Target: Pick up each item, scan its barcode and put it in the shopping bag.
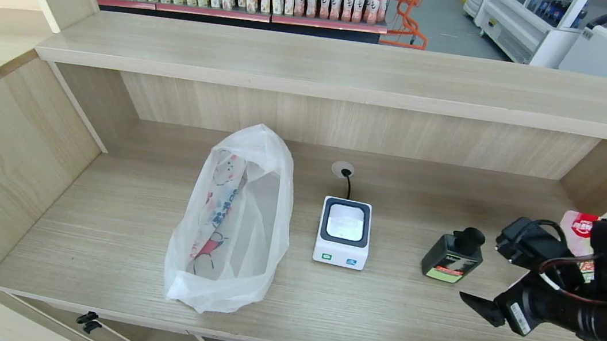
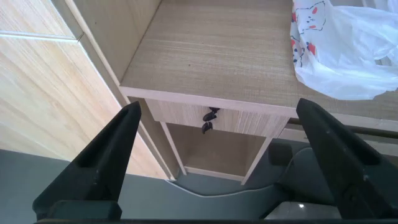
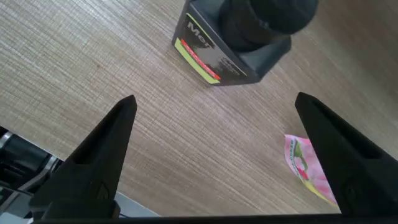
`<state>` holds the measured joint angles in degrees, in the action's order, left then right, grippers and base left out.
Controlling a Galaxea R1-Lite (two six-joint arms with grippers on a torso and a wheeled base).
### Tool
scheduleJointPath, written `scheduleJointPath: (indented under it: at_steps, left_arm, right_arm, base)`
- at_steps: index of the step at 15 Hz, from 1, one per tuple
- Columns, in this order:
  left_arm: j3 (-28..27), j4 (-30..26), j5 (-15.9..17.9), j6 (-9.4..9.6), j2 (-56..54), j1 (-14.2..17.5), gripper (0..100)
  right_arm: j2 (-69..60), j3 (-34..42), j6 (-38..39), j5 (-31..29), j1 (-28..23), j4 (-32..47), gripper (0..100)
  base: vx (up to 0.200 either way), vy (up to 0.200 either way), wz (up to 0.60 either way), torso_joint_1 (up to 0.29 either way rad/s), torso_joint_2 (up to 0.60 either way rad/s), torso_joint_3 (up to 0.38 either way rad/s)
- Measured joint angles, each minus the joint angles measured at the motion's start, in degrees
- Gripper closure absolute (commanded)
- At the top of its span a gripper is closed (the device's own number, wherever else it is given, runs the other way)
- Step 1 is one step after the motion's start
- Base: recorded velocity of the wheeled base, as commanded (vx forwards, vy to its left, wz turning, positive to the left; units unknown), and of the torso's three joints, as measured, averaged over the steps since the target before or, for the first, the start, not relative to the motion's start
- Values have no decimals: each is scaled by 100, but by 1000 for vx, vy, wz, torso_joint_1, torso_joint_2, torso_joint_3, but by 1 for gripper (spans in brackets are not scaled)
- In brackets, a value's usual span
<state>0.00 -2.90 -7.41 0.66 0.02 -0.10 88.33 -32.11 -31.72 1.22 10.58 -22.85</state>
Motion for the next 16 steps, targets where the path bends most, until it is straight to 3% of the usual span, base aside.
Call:
scheduleJointPath:
  at_steps: [11, 16]
  left_arm:
    - [0, 0, 0, 0, 0, 0, 0]
    - [0, 0, 0, 0, 0, 0, 0]
  right_arm:
    - [1293, -1117, -13, 0, 567, -291, 0]
    - [1304, -1139, -49, -129, 571, -250, 0]
  base:
    - [0, 0, 0, 0, 0, 0]
    - [0, 0, 0, 0, 0, 0]
